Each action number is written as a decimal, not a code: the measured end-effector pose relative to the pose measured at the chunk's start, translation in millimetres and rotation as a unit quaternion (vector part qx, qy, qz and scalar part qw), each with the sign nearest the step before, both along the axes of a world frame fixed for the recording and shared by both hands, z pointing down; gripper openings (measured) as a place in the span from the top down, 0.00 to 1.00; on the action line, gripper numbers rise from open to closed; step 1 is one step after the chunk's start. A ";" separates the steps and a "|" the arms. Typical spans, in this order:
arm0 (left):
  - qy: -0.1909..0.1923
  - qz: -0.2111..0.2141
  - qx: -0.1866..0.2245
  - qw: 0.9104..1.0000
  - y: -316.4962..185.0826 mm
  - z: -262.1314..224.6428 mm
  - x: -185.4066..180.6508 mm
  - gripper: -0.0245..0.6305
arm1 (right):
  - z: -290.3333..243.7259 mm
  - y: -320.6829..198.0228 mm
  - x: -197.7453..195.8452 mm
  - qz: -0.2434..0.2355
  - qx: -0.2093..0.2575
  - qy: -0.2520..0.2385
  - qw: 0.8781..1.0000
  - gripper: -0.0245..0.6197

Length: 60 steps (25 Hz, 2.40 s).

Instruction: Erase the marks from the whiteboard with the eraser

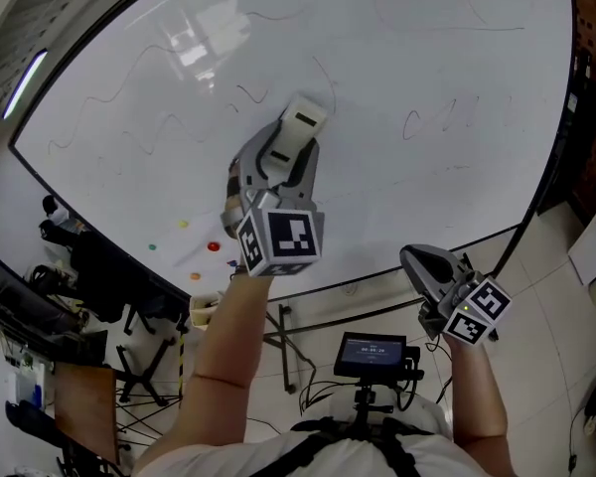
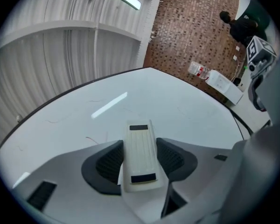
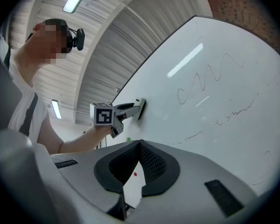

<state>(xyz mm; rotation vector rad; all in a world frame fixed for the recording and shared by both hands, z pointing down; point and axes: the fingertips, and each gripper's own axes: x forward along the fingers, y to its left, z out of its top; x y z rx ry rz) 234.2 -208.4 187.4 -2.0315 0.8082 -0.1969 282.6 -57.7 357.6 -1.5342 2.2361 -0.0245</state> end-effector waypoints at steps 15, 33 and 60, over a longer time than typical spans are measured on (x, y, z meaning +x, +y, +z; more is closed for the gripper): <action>-0.227 -0.003 -0.002 0.974 6.6 83.3 33.2 0.58 | 8.8 -13.8 -13.4 -0.036 -0.009 -0.004 0.999 0.96; 0.069 -0.119 -0.104 0.985 -82.9 9.6 -171.1 0.57 | 4.5 -11.5 2.4 -0.038 -0.005 -0.006 0.999 0.96; 0.142 0.072 -0.397 0.904 31.1 233.3 -235.6 0.58 | 76.7 -51.6 -130.8 -0.150 -0.105 0.043 0.982 0.96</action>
